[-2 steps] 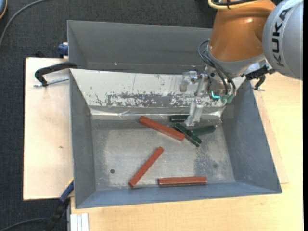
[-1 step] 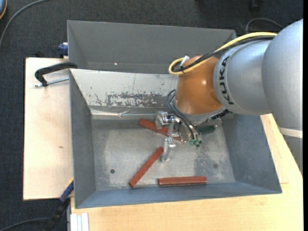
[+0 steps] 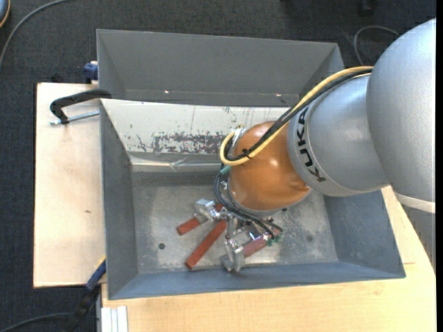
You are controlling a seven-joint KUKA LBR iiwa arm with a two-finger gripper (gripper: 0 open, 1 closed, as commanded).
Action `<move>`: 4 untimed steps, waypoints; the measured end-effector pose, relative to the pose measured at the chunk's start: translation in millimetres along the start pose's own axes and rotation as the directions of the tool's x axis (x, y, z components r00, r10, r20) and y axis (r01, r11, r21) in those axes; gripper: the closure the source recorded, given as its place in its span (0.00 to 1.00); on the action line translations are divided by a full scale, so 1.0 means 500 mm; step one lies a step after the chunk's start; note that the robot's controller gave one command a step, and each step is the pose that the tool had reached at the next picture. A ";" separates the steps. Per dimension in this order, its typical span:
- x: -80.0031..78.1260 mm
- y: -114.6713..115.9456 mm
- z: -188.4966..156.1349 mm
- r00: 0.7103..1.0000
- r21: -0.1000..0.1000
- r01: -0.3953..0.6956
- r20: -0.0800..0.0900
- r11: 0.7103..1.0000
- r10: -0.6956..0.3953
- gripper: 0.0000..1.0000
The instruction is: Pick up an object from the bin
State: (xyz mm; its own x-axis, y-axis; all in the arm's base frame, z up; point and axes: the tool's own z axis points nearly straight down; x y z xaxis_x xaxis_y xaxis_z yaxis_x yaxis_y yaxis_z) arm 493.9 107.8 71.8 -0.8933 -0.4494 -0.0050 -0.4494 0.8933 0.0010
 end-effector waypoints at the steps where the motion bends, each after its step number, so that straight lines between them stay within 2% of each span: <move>1: -0.008 -0.003 -0.008 1.000 0.002 -0.002 0.012 1.000 0.002 1.00; 2: 0.001 -0.002 0.001 1.000 0.000 -0.002 -0.001 1.000 0.002 0.00; 3: -0.005 -0.002 -0.009 1.000 0.001 -0.003 0.008 1.000 0.003 1.00; 4: -0.020 -0.088 -0.010 0.852 0.002 0.523 0.013 0.853 -0.523 1.00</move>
Offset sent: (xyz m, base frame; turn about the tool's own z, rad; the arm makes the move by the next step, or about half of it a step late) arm 0.0000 0.0000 0.0000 0.0000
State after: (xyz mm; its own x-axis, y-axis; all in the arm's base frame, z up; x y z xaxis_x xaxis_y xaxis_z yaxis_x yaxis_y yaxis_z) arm 522.6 73.0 76.9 -0.5265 -0.8500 -0.0180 -0.8501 0.5266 -0.0034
